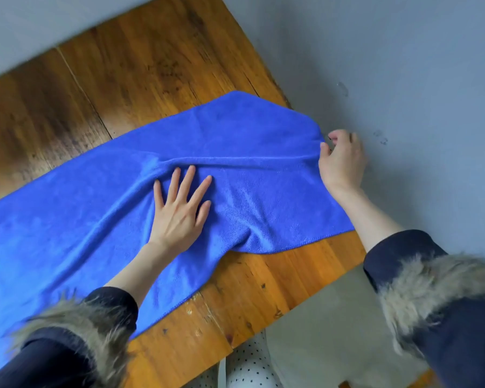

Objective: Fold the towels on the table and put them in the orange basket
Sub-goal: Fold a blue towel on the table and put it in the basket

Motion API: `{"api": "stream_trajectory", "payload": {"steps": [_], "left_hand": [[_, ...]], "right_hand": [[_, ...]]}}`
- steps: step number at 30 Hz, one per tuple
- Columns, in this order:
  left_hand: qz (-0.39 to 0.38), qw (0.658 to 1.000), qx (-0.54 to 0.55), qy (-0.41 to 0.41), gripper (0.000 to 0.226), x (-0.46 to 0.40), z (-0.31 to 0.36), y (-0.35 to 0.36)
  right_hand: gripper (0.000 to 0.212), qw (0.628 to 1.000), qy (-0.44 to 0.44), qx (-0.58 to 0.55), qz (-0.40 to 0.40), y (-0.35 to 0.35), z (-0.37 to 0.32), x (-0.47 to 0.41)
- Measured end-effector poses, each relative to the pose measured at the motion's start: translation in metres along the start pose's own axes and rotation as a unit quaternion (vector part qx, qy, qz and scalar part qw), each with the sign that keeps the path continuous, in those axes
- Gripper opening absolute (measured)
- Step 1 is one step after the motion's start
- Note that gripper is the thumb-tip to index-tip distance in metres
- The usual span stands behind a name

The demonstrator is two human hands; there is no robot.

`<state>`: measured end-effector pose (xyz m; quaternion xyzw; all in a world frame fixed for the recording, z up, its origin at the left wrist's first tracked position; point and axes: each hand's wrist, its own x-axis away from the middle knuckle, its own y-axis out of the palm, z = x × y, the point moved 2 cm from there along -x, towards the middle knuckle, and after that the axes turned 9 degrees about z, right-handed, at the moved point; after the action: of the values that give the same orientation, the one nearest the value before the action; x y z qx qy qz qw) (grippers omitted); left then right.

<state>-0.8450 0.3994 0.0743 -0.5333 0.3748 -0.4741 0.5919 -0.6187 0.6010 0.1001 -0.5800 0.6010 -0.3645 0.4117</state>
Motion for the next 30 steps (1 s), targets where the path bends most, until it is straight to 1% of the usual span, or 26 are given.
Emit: {"api": "stream_trajectory", "payload": {"steps": [2,4,6,7,8,10,12,13,15,18,20,22,26,28,30], "left_hand": [[0.009,1.0,0.01,0.005,0.056,0.001,0.007,-0.003],[0.013,0.999,0.008,0.043,0.053,0.009,0.017,-0.002],[0.013,0.997,0.012,0.069,0.052,0.02,0.025,0.001],[0.008,0.998,0.017,0.067,0.052,0.025,0.027,0.003],[0.001,0.998,0.023,0.059,0.053,0.028,0.028,0.005],[-0.007,0.998,0.034,0.043,0.053,0.031,0.026,0.008],[-0.013,0.998,0.042,0.043,0.054,0.029,0.024,0.009],[-0.017,0.998,0.044,0.048,0.054,0.029,0.023,0.009],[-0.023,0.997,0.042,0.066,0.055,0.03,0.021,0.009],[-0.028,0.993,0.025,0.108,0.061,0.034,0.018,0.009],[-0.028,0.991,0.007,0.129,0.065,0.037,0.021,0.01],[-0.019,0.99,0.001,0.137,0.065,0.038,0.026,0.009],[-0.014,0.988,-0.002,0.153,0.06,0.036,0.037,0.008],[-0.028,0.988,-0.008,0.153,0.058,0.033,0.041,0.007],[-0.021,0.989,-0.011,0.144,0.054,0.03,0.045,0.004]], "right_hand": [[0.026,0.997,-0.07,-0.001,0.028,-0.004,-0.008,0.018],[0.024,0.988,-0.144,-0.021,0.044,-0.008,-0.017,0.052],[0.022,0.979,-0.193,-0.026,0.051,-0.008,-0.02,0.095],[0.026,0.977,-0.208,-0.015,0.038,-0.005,-0.019,0.116],[0.034,0.977,-0.213,0.006,0.008,0.0,-0.017,0.134],[0.057,0.978,-0.188,0.055,-0.068,0.008,-0.008,0.16],[0.073,0.977,-0.161,0.077,-0.121,0.012,0.008,0.165],[0.078,0.973,-0.166,0.085,-0.139,0.012,0.017,0.163],[0.086,0.959,-0.204,0.101,-0.166,0.01,0.035,0.152],[0.094,0.944,-0.236,0.117,-0.199,0.002,0.057,0.13],[0.096,0.938,-0.246,0.123,-0.21,-0.002,0.065,0.122],[0.094,0.942,-0.244,0.114,-0.201,-0.005,0.066,0.119],[0.074,0.965,-0.206,0.071,-0.143,-0.01,0.06,0.114],[0.068,0.967,-0.201,0.076,-0.136,-0.009,0.055,0.11],[0.066,0.965,-0.202,0.084,-0.146,-0.006,0.052,0.108]]}}
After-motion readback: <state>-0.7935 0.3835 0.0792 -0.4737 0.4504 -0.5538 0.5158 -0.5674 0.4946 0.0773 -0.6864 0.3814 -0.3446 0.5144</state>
